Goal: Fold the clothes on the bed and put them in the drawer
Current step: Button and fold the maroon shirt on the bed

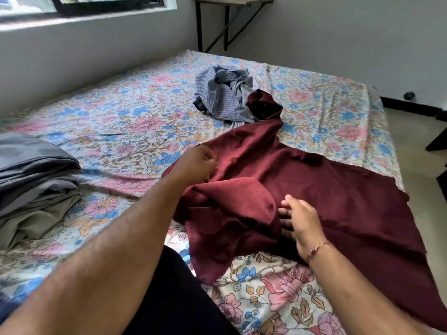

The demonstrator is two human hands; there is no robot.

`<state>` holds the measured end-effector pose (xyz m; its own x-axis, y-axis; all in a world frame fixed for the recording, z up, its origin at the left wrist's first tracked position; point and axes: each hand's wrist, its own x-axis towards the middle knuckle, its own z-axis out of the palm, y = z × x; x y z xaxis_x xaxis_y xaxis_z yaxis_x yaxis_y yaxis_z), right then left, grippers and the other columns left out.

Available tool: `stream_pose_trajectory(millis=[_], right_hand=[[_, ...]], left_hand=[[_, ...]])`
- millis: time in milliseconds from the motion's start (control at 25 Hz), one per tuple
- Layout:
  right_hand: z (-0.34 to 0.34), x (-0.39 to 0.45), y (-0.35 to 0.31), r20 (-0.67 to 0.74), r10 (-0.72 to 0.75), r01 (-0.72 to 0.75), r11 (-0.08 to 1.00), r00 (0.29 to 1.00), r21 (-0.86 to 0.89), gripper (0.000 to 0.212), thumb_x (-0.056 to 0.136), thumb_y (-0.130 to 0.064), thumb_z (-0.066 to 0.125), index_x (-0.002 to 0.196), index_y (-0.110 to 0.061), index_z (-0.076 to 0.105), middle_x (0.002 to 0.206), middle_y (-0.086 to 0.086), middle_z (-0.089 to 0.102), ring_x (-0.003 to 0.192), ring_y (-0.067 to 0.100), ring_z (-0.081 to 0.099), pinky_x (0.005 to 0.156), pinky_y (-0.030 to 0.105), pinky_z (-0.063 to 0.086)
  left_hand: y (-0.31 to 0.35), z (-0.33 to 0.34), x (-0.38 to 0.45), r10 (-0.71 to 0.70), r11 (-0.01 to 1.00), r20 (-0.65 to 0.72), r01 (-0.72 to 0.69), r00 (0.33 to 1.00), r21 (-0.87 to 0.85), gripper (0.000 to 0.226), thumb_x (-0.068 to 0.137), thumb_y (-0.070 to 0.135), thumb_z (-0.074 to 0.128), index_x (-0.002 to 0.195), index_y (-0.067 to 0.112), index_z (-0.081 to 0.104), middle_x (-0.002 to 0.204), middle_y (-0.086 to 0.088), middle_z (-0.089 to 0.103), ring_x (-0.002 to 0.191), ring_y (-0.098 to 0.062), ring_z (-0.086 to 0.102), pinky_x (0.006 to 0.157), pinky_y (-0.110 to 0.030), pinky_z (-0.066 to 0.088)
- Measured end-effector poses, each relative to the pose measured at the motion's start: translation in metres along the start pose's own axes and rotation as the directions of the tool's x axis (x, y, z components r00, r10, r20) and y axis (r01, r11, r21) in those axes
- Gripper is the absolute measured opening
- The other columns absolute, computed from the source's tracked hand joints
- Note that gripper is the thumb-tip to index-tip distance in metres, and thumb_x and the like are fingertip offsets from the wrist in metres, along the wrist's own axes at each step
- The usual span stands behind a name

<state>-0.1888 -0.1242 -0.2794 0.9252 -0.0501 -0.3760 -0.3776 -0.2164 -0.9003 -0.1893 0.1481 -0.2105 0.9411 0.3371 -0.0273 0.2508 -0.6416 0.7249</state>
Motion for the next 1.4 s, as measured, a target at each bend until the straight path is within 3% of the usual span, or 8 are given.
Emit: stream_pose_trajectory(millis=[160, 360, 600, 720, 800, 960, 1280, 1400], right_hand=[[0.001, -0.044, 0.021, -0.156, -0.281, 0.249, 0.948, 0.947, -0.200, 0.039, 0.083, -0.043, 0.082, 0.111, -0.027, 0.061, 0.106, -0.006, 0.061, 0.090, 0.014, 0.065, 0.084, 0.034, 0.052], [0.028, -0.042, 0.025, -0.098, -0.084, 0.085, 0.996, 0.992, 0.006, 0.041, 0.079, -0.019, 0.084, 0.114, -0.021, 0.064, 0.087, -0.003, 0.074, 0.077, 0.016, 0.070, 0.078, 0.036, 0.058], [0.021, -0.028, -0.020, 0.132, 0.095, -0.151, 0.835, 0.987, 0.528, 0.038, 0.090, 0.010, 0.039, 0.098, -0.012, 0.069, 0.081, 0.010, 0.071, 0.070, 0.022, 0.065, 0.073, 0.037, 0.054], [0.000, 0.001, -0.021, -0.074, -0.070, 0.069, 0.997, 0.995, -0.024, 0.020, 0.093, -0.007, 0.054, 0.090, -0.017, 0.070, 0.094, 0.008, 0.073, 0.090, 0.029, 0.070, 0.084, 0.037, 0.053], [-0.022, 0.007, -0.014, -0.131, -0.273, 0.181, 0.859, 0.953, -0.478, 0.013, 0.091, -0.023, 0.066, 0.104, -0.020, 0.067, 0.108, 0.007, 0.070, 0.108, 0.032, 0.064, 0.094, 0.039, 0.048], [-0.030, -0.028, 0.011, -0.170, -0.558, 0.385, 0.732, 0.813, -0.561, 0.058, 0.080, -0.045, 0.080, 0.128, -0.021, 0.056, 0.128, 0.006, 0.054, 0.121, 0.028, 0.051, 0.099, 0.046, 0.047], [-0.079, -0.057, 0.043, 0.109, -0.092, 0.142, 0.705, 0.990, -0.695, 0.028, 0.076, -0.037, 0.088, 0.090, -0.026, 0.066, 0.069, -0.011, 0.064, 0.067, 0.011, 0.060, 0.065, 0.029, 0.043], [-0.108, -0.052, 0.028, 0.307, -0.041, 0.083, 0.989, 0.951, -0.126, 0.016, 0.086, -0.007, 0.076, 0.077, -0.018, 0.069, 0.071, 0.002, 0.063, 0.061, 0.010, 0.053, 0.058, 0.026, 0.045]], left_hand=[[-0.019, 0.039, 0.007, 0.068, 0.902, 0.384, -0.221, 0.921, 0.371, 0.041, 0.091, 0.041, 0.076, 0.125, 0.019, 0.066, 0.109, -0.002, 0.069, 0.104, -0.025, 0.066, 0.084, -0.029, 0.047], [-0.028, 0.061, 0.009, 0.159, 0.785, 0.233, -0.266, 0.959, 0.560, 0.020, 0.090, 0.040, 0.072, 0.105, 0.028, 0.066, 0.115, -0.002, 0.058, 0.116, -0.030, 0.053, 0.097, -0.046, 0.050], [-0.029, 0.042, 0.026, 0.131, 0.980, -0.018, -0.127, 0.991, 0.155, 0.006, 0.097, 0.021, 0.067, 0.093, 0.019, 0.063, 0.088, 0.000, 0.066, 0.089, -0.024, 0.062, 0.076, -0.030, 0.041], [-0.035, 0.032, 0.028, 0.128, 0.973, -0.080, -0.109, 0.989, 0.201, 0.011, 0.099, 0.022, 0.061, 0.090, 0.026, 0.061, 0.086, 0.005, 0.064, 0.086, -0.022, 0.061, 0.078, -0.033, 0.044], [-0.040, 0.033, 0.026, 0.123, 0.952, -0.083, -0.093, 0.989, 0.292, 0.010, 0.099, 0.024, 0.055, 0.090, 0.027, 0.059, 0.087, 0.005, 0.063, 0.085, -0.023, 0.060, 0.079, -0.037, 0.049], [-0.044, 0.041, 0.027, 0.135, 0.927, 0.006, -0.128, 0.991, 0.352, 0.013, 0.096, 0.028, 0.054, 0.090, 0.023, 0.064, 0.088, 0.003, 0.067, 0.088, -0.025, 0.064, 0.077, -0.037, 0.051], [-0.039, 0.051, 0.028, 0.153, 0.892, 0.074, -0.170, 0.985, 0.419, 0.015, 0.096, 0.032, 0.066, 0.097, 0.018, 0.070, 0.089, -0.003, 0.067, 0.095, -0.033, 0.066, 0.075, -0.035, 0.048], [-0.034, 0.044, 0.025, 0.192, 0.912, -0.023, -0.170, 0.981, 0.374, 0.012, 0.096, 0.028, 0.065, 0.101, 0.020, 0.073, 0.096, -0.003, 0.071, 0.095, -0.030, 0.066, 0.083, -0.038, 0.052]])
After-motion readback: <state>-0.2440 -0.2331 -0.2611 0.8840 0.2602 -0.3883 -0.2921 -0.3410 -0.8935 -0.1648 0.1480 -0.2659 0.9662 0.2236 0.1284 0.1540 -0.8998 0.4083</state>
